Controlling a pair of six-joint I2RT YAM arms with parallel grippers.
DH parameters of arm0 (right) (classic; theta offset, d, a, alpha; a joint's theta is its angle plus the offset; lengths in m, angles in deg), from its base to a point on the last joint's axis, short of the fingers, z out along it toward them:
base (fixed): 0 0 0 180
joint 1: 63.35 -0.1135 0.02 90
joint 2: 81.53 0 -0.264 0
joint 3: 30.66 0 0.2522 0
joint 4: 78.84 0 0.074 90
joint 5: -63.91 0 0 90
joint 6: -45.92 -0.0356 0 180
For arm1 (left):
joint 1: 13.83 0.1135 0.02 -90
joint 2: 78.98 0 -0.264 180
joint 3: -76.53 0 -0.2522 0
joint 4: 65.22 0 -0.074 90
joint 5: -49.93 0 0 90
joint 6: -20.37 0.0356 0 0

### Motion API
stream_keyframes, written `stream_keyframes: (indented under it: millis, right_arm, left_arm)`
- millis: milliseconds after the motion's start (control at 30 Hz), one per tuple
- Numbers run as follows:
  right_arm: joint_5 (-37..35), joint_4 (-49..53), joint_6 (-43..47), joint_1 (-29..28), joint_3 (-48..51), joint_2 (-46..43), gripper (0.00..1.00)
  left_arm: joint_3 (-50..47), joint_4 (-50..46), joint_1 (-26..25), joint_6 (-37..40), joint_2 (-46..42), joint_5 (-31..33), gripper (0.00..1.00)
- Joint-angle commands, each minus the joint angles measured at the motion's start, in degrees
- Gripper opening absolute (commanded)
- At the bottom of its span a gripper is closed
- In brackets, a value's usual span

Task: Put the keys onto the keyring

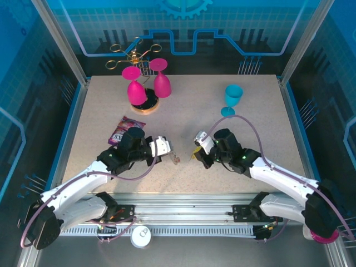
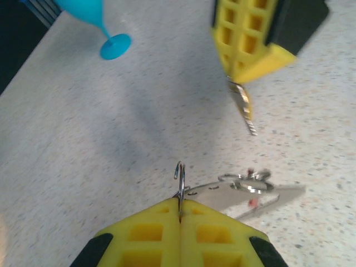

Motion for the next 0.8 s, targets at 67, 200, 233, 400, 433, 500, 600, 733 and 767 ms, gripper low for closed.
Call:
stream_keyframes:
  millis: [67, 200, 233, 400, 433, 500, 600, 733, 767]
  right_arm:
    - [5.88, -1.12, 23.88, 1.64, -0.01, -4.18, 0.0]
    - [10.49, 1.3, 36.01, 1.51, -1.25, -4.37, 0.0]
    - [11.18, 1.67, 37.66, 1.47, -1.66, -4.2, 0.0]
    - [14.03, 1.97, 44.07, -0.58, -3.17, -2.77, 0.0]
    - [14.25, 1.58, 44.58, -1.06, -3.33, -2.53, 0.0]
    - [15.54, 1.01, 45.28, -1.68, -3.73, -1.97, 0.0]
    - [17.98, 0.85, 45.6, -2.27, -4.48, -1.35, 0.0]
    - [18.96, 1.03, 46.25, -2.76, -5.27, -0.98, 0.0]
    - [18.97, 1.06, 46.36, -2.99, -5.48, -0.94, 0.0]
  left_arm:
    - [1.35, -2.31, -0.29, 5.2, 1.09, -12.65, 0.0]
    - [1.13, -1.86, -0.22, 7.28, 1.87, -17.83, 0.0]
    - [1.01, -1.53, -0.33, 7.6, 2.04, -18.57, 0.0]
    - [0.44, -0.08, -0.32, 9.18, 2.37, -21.39, 0.0]
    - [0.62, -0.42, -0.38, 9.37, 2.57, -21.98, 0.0]
    - [1.03, -1.25, -0.3, 9.8, 3.14, -22.85, 0.0]
    - [1.74, -2.72, -0.41, 10.43, 4.16, -23.71, 0.0]
    - [2.31, -3.46, -0.58, 10.6, 5.29, -23.61, 0.0]
    - [2.48, -3.37, -0.74, 10.27, 5.38, -23.41, 0.0]
